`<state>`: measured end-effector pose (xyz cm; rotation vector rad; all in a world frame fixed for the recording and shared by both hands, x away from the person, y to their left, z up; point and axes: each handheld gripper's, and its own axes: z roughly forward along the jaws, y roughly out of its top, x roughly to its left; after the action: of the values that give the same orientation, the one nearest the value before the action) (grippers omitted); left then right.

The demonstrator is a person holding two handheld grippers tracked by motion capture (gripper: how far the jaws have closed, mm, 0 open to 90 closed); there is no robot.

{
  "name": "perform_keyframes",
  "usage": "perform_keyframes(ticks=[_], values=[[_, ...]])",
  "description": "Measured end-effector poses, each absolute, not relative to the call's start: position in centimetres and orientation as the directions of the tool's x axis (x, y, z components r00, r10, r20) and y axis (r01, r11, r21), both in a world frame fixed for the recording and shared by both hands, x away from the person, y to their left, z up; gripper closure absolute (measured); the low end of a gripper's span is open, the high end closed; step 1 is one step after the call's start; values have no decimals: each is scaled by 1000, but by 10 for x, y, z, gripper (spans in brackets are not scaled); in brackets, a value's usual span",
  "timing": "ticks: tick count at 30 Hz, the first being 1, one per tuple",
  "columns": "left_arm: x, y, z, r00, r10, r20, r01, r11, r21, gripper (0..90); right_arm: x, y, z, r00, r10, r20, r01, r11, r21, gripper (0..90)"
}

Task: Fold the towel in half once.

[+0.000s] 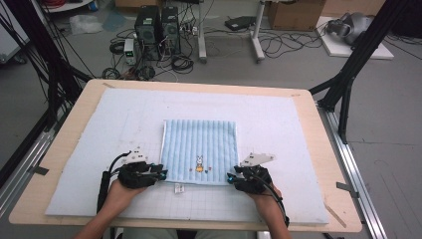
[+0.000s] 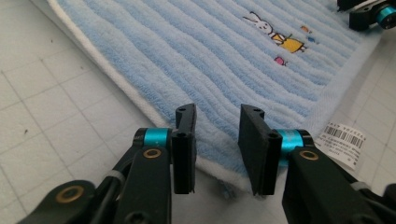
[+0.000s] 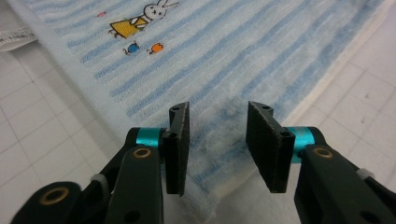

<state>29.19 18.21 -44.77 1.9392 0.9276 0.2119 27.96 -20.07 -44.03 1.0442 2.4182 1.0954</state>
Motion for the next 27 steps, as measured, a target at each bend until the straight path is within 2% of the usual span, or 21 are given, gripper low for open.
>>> perform_keyframes(ticks=[4,8,14,17,19,27], values=[[296,193,-438,690,687,-227,465,-181,867,519,281,-206,-429,-668,744,26,463,388,797,447],[304,206,-430,691,685,-232,415,-113,903,429,284,-210,-422,-649,761,-1,431,369,824,362],[314,218,-421,684,683,-257,388,-41,921,297,290,-223,-415,-573,819,18,448,295,844,187],[313,224,-420,678,692,-247,364,-23,931,216,291,-231,-411,-529,849,-16,442,291,849,116],[312,228,-419,669,706,-233,344,-16,939,181,291,-237,-411,-515,857,-38,434,298,850,115],[311,237,-418,655,724,-218,314,2,950,181,290,-249,-411,-487,872,-45,413,275,868,107]])
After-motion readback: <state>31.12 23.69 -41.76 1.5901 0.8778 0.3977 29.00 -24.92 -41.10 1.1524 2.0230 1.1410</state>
